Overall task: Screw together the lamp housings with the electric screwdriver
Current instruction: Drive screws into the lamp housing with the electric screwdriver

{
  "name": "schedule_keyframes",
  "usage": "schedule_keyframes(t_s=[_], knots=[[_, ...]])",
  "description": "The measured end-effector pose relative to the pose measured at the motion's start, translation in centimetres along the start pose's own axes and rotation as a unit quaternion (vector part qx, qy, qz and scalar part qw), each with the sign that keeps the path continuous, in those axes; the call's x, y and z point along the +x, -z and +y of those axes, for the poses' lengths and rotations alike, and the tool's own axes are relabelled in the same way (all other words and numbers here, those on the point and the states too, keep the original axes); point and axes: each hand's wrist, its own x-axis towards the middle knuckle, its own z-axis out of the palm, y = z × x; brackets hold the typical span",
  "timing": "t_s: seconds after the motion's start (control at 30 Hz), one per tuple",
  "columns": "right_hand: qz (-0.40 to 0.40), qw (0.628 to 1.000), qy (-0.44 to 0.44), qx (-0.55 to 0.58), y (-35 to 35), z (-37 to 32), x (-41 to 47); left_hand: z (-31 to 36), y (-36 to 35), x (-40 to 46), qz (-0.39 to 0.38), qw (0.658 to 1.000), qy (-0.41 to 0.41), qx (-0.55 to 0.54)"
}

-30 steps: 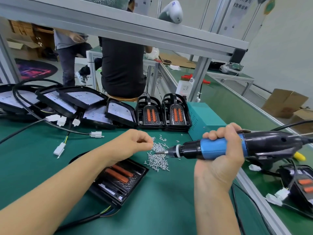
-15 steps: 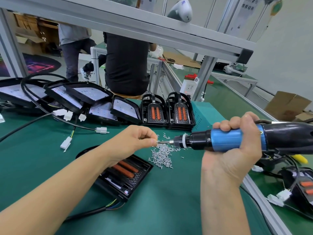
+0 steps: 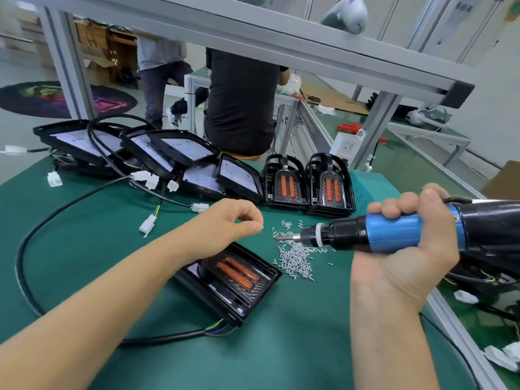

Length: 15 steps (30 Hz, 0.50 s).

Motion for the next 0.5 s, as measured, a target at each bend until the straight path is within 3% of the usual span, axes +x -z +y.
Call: schedule_keyframes(t_s=[0.1, 0.2, 0.5], knots=[[-0.022, 0.999, -0.023, -0.013, -0.5, 0.8, -0.8, -1.7, 2.7, -1.9, 0.066, 0.986, 0.034, 0.15], [-0.041, 0.998, -0.049, -0.013, -1.2, 1.9, -1.7, -3.2, 4.7, -4.3, 0.081, 0.966, 0.051, 0.241], [-0.1, 0.988, -0.111, -0.049, -4.1, 6.4, -4.7, -5.2, 4.8, -6.5, 0.018, 0.941, 0.175, 0.289]])
